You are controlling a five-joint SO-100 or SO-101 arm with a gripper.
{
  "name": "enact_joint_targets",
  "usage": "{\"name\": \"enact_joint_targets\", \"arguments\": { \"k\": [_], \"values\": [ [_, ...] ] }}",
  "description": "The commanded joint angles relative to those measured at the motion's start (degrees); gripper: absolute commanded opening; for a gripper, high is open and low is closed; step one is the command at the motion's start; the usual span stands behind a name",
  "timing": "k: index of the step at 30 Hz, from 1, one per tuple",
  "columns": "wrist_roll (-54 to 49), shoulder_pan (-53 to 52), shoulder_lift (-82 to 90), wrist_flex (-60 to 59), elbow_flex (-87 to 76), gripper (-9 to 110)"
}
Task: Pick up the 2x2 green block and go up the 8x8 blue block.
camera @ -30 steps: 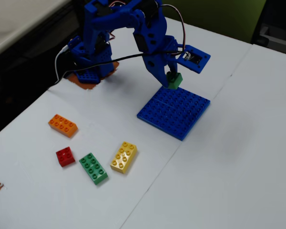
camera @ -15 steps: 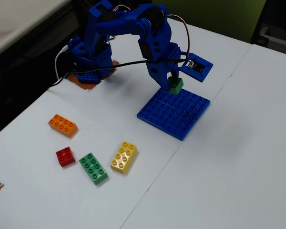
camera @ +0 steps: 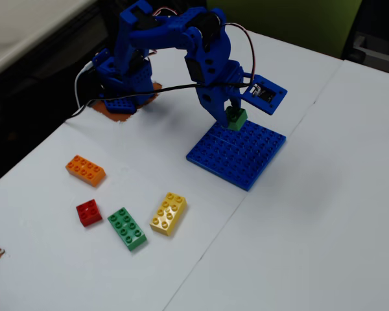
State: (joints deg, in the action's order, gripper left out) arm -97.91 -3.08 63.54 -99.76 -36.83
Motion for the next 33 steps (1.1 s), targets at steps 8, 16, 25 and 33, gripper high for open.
{"name": "enact_joint_targets", "arguments": {
  "k": [8, 16, 25, 33],
  "values": [
    [0.4, -0.4, 1.1, -0.6, 1.6, 7],
    [2.8, -1.1, 1.6, -0.6, 1.6, 7],
    [2.8, -1.1, 1.7, -0.6, 1.9, 7],
    [3.5, -0.7, 2.0, -0.7, 1.6, 7]
  ]
}}
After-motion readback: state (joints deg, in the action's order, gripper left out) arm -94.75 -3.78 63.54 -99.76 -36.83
